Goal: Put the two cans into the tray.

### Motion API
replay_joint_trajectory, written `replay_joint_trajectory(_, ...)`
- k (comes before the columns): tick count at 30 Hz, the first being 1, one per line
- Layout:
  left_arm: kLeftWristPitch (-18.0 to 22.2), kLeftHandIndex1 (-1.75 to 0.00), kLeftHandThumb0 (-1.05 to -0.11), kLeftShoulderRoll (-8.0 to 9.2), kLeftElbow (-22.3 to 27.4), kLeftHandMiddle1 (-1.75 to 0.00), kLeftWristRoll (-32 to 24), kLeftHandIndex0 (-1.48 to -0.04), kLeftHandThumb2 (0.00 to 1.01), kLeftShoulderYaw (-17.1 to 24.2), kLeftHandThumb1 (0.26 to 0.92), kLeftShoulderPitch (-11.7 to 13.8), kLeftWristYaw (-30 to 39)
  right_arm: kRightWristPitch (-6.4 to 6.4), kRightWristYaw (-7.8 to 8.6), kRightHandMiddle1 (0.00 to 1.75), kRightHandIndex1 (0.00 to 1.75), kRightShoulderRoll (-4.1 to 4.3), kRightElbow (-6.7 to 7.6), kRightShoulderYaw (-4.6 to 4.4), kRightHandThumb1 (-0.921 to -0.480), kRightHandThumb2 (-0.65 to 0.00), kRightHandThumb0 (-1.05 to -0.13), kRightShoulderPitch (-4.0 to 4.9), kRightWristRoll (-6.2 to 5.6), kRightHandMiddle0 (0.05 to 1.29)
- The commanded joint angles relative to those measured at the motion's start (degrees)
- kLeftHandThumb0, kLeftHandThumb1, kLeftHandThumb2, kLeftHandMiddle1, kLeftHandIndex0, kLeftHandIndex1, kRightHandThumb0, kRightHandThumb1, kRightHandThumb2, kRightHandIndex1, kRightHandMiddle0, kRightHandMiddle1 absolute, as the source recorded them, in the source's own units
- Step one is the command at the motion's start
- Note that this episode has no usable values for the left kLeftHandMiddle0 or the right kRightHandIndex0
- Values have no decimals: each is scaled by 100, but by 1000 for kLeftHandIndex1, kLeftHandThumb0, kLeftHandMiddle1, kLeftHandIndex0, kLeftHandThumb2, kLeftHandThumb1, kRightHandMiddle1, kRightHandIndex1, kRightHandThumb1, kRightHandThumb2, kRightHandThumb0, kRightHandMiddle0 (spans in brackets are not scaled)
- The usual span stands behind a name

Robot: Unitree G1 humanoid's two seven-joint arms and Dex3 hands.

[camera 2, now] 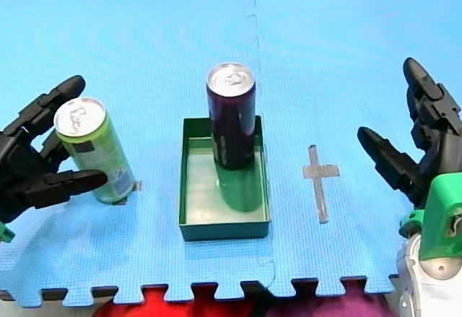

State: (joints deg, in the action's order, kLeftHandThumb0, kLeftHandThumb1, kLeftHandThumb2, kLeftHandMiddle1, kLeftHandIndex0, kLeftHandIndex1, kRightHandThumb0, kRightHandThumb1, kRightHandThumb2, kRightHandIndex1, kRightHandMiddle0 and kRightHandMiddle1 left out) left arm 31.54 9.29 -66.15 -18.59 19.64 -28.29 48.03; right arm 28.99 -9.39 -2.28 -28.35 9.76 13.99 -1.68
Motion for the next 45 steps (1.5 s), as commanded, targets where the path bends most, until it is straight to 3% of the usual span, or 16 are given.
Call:
replay_joint_trajectory(1, 3, -1, -614, 18, -14, 0, 4, -309, 0, -3, 551, -43, -19, 40, -19, 0, 1, 20, 8, 4, -710, 0, -451, 18, 0, 618)
replay_joint_trajectory(9, 21, 0, -614, 26, -49, 0, 64, -308, 0, -28, 550, -77, -79, 76, -18, 1, 1, 1, 5, 8, -708, 0, -437, 31, -26, 619)
replay_joint_trajectory(20, -35, 0, -615, -22, -13, 0, 82, -299, 0, -76, 543, -133, -159, 127, 66, 0, 3, -19, 21, 36, -703, 0, -399, 58, -170, 621)
replay_joint_trajectory(27, -443, 0, -631, -83, 86, 0, -4, -279, 0, -47, 527, -165, -311, 81, 39, 0, 3, -33, 141, 19, -702, 0, -385, 21, -148, 621)
replay_joint_trajectory(35, -543, 0, -664, -111, 171, 0, 33, -263, 0, -89, 516, -179, -416, -28, -7, 0, 1, -39, 276, 0, -702, 0, -380, -13, -108, 619)
replay_joint_trajectory(45, -582, 0, -699, -139, 174, -1, 66, -258, 0, -155, 511, -213, -496, -46, -22, 0, 0, -41, 325, -9, -703, 0, -379, -38, -87, 619)
